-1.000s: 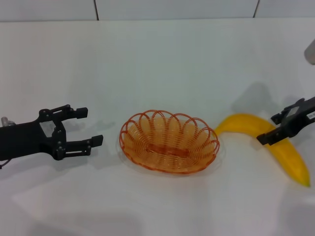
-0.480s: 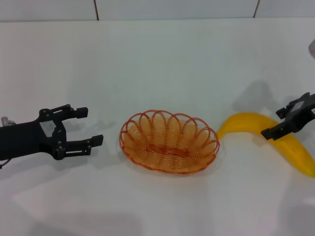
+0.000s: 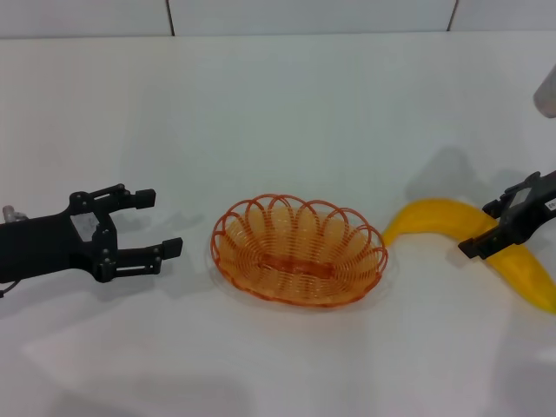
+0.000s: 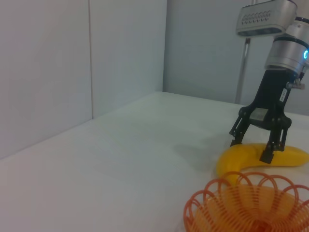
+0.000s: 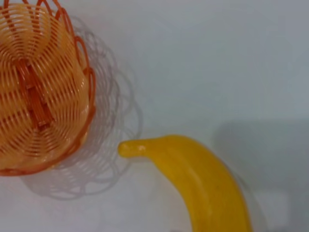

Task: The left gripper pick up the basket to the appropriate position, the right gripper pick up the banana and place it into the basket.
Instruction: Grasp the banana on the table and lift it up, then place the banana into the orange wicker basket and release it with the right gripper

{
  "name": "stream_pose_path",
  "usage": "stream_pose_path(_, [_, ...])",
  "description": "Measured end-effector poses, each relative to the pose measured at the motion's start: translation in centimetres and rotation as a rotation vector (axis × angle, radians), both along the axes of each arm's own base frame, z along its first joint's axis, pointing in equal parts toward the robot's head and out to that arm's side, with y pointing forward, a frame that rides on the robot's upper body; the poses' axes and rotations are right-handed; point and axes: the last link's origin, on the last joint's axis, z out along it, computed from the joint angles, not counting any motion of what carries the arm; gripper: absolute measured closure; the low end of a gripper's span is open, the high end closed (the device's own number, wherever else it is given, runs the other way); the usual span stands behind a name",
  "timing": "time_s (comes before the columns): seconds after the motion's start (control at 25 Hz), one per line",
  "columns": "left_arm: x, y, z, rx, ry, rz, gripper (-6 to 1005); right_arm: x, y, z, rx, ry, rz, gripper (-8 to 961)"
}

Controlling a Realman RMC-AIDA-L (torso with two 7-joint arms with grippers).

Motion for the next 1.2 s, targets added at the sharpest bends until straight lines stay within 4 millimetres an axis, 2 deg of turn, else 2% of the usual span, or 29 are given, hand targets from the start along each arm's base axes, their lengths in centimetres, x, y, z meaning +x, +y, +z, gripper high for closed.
stream_pose_path(0.48, [0.0,0.0,0.0,0.0,0.0,0.001,122,-0.1,-0.2,0.0,-0.005,0.018,-0.012,222])
stream_pose_path(0.68, [0.0,0.0,0.0,0.0,0.0,0.001,123,-0.1,-0.1,0.1,-0.001,0.017,-0.011,440])
stream_pose_path(0.84, [-0.1,-0.1,0.0,0.0,0.0,0.003,123,-0.2,0.0,0.3,0.007,0.019,-0.011,434])
stream_pose_path(1.04, [-0.2,-0.2,0.0,0.0,0.0,0.005,123,-0.8,0.9,2.3,0.078,0.029,0.008,427])
stream_pose_path(1.2, [-0.3,-0.3,0.0,0.0,0.0,0.009,122,-3.6,1.3,4.5,0.121,0.093,0.091,422])
